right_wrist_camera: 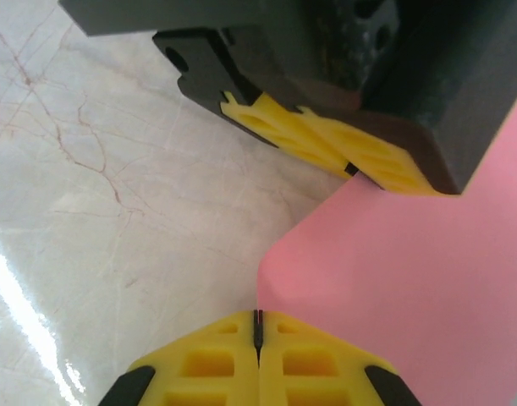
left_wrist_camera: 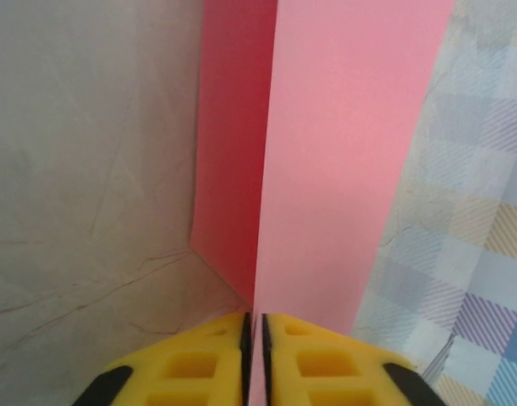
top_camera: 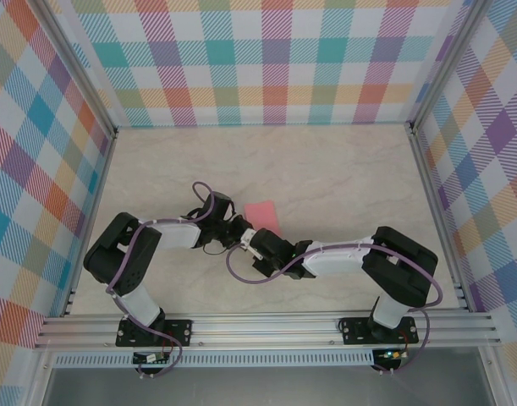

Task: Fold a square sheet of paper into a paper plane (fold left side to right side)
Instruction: Third fold the triangle at the center of the table.

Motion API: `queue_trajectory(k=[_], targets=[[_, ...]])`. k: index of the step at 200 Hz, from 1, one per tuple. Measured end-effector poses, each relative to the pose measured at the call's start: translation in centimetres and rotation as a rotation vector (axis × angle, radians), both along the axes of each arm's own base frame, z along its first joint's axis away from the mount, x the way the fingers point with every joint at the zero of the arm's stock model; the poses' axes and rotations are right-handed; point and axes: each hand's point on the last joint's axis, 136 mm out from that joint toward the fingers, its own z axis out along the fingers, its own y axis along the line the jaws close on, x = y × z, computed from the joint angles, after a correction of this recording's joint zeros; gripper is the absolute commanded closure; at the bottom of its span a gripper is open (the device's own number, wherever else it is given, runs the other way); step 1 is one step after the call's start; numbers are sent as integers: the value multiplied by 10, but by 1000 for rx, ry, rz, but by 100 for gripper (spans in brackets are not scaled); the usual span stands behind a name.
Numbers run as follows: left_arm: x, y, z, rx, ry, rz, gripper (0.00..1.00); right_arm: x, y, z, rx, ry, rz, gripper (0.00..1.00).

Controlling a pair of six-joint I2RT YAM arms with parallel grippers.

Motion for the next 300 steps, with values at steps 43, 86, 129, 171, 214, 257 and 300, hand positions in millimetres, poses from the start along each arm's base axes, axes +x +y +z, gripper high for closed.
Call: queue_trajectory(k=[43,86,129,171,214,257,300], targets=[[2,17,25,12,-53,3,48,-7,1,-3,15,59,22,100],[10,36,41,25,-94,17,53,-7,-3,-6,35,115,4,100],[30,13,36,-18,-70,-53,65,-1,-7,-2,72,155,-40,100],[58,-14,37,-61,-76,-113,69,5,-9,4,106,182,-76,100],[80,-37,23,-85,-62,-162,72,6,-9,5,123,212,-83,99],[85,-49,3,-75,-37,-198,74,8,-8,7,161,258,-96,99],[81,-48,-5,-59,-17,-213,74,15,-9,14,196,310,-110,99]])
